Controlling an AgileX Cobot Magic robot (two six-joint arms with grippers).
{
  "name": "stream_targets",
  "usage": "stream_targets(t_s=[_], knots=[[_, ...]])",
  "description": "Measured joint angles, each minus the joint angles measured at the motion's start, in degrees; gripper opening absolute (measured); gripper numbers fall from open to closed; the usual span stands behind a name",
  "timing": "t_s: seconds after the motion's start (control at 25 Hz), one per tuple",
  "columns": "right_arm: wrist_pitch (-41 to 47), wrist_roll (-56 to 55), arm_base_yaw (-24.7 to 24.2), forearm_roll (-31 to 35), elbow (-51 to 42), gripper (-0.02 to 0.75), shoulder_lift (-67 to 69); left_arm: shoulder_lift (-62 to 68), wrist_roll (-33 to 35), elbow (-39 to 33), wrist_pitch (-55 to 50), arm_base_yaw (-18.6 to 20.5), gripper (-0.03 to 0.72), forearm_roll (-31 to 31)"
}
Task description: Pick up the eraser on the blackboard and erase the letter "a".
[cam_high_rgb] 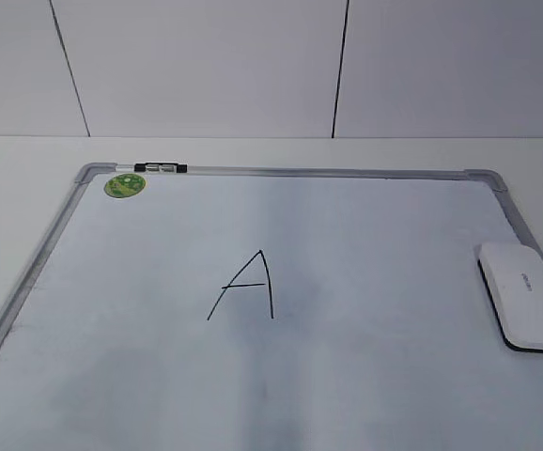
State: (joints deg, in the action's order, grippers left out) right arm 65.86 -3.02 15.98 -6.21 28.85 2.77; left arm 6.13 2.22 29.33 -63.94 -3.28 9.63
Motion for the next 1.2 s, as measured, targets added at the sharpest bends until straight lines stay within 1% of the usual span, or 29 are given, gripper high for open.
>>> stream_targets(t_s=[0.24,0.36,0.48,0.76,0.96,1.2], knots=[[0.00,0.00,0.00,0.00,0.00,0.592,0.00,0.00,0.00,0.00,0.07,1.94,0.424,0.14],[0.00,0.00,-0.77,0.00,0.00,0.592,0.00,0.00,0.00,0.00,0.07,2.84,0.423,0.14],[0.00,0.00,-3.36,0.00,0.00,0.592,0.00,0.00,0.00,0.00,0.07,3.92,0.423,0.14],[0.00,0.00,-9.42,0.00,0.00,0.592,0.00,0.00,0.00,0.00,0.07,8.04,0.423,0.14],[0.00,0.00,-11.92,0.00,0.00,0.592,0.00,0.00,0.00,0.00,0.07,10.17,0.414,0.14],[0.00,0.00,-14.37,0.00,0.00,0.592,0.00,0.00,0.00,0.00,0.07,11.44,0.396,0.14]])
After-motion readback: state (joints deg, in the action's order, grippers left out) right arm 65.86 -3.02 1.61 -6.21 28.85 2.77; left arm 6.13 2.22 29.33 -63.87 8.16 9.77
